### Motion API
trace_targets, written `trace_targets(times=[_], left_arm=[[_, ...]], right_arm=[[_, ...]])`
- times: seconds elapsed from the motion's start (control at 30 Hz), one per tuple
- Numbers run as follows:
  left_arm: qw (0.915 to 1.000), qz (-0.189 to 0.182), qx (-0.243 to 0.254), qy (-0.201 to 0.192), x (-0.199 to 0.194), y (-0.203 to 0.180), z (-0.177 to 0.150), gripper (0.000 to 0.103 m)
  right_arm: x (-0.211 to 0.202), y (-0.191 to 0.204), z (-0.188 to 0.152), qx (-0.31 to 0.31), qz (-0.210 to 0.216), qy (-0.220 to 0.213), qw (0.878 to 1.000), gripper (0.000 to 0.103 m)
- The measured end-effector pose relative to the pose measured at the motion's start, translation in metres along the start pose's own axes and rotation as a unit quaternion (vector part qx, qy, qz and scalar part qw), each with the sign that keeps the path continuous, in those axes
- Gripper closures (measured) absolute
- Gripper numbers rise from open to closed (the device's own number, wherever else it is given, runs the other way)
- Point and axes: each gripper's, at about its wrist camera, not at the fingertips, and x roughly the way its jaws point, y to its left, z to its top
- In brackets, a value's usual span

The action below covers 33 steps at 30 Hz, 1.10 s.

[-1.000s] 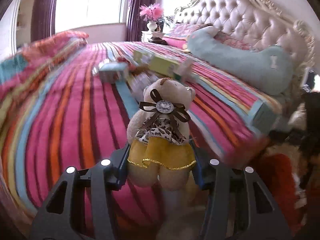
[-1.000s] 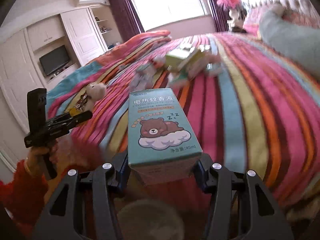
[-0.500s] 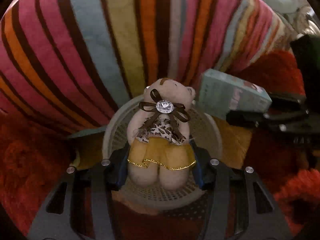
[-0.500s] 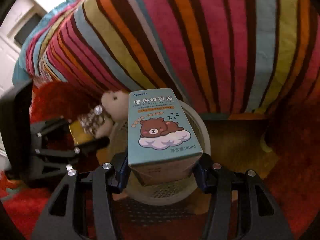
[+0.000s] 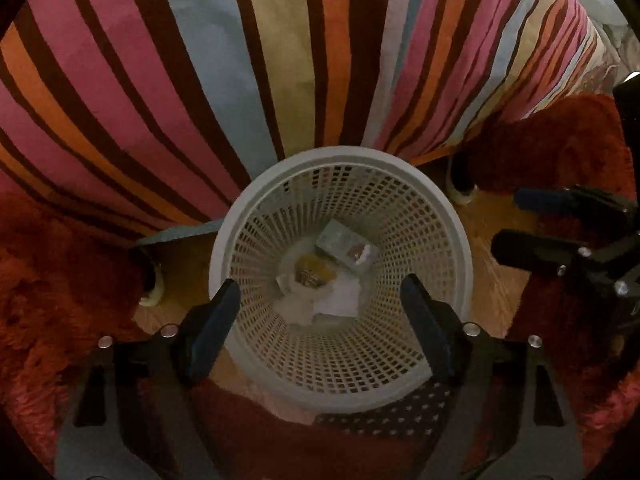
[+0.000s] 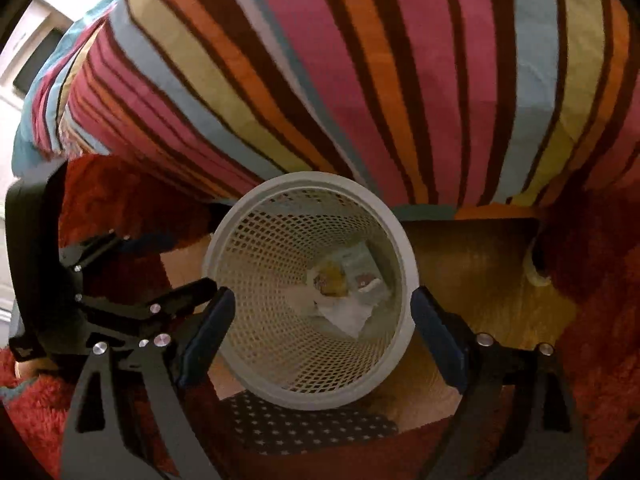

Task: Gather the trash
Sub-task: 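Grasp the crumpled white paper with the left tool while the right grasps a green box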

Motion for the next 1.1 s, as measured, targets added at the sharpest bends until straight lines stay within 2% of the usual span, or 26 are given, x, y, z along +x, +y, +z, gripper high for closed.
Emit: trace_targets(times=[0.17,0.23,0.47,0.57,0.67,0.73,0.87,0.93,1.03,1.07,1.1], left_arm=[[0.9999,0.001,-0.017,0.002,0.011,0.015,-0.004,0.022],[0.9998,-0.002,-0.018,-0.009,0.006,0.017,-0.002,0.015],[0.9967,-0.001,0.012,-0.081,-0.026,0.011,0.008,0.015],[0.9913,0.011,0.041,-0.125,-0.053,0.004,0.012,0.015],[0.9857,0.022,0.047,-0.16,-0.079,0.005,0.019,0.015],[0.9805,0.021,0.045,-0.19,-0.103,0.009,0.03,0.015],[0.9682,0.014,0.046,-0.245,-0.144,0.018,0.063,0.015],[0.9614,0.012,0.047,-0.271,-0.161,0.025,0.09,0.015],[0.9508,0.027,0.039,-0.306,-0.18,0.03,0.135,0.015],[0.949,0.034,0.034,-0.312,-0.184,0.033,0.15,0.015],[0.9488,0.033,0.026,-0.313,-0.187,0.036,0.171,0.015]], right_arm=[[0.002,-0.003,-0.006,0.004,-0.009,0.003,1.0,0.018],[-0.003,-0.003,-0.006,0.007,-0.012,-0.003,1.0,0.018],[-0.022,0.002,0.001,-0.005,-0.017,-0.021,1.0,0.018],[-0.036,0.006,0.003,-0.013,-0.017,-0.031,0.999,0.018],[-0.058,0.009,0.007,-0.01,-0.013,-0.063,0.998,0.018],[-0.073,0.009,0.012,-0.007,-0.009,-0.088,0.996,0.018],[-0.116,0.01,0.036,-0.019,-0.012,-0.163,0.986,0.018],[-0.138,0.011,0.057,-0.046,-0.022,-0.208,0.977,0.018],[-0.155,0.011,0.084,-0.071,-0.038,-0.245,0.966,0.018],[-0.163,0.01,0.107,-0.088,-0.051,-0.268,0.958,0.018],[-0.166,0.011,0.114,-0.093,-0.055,-0.274,0.956,0.018]])
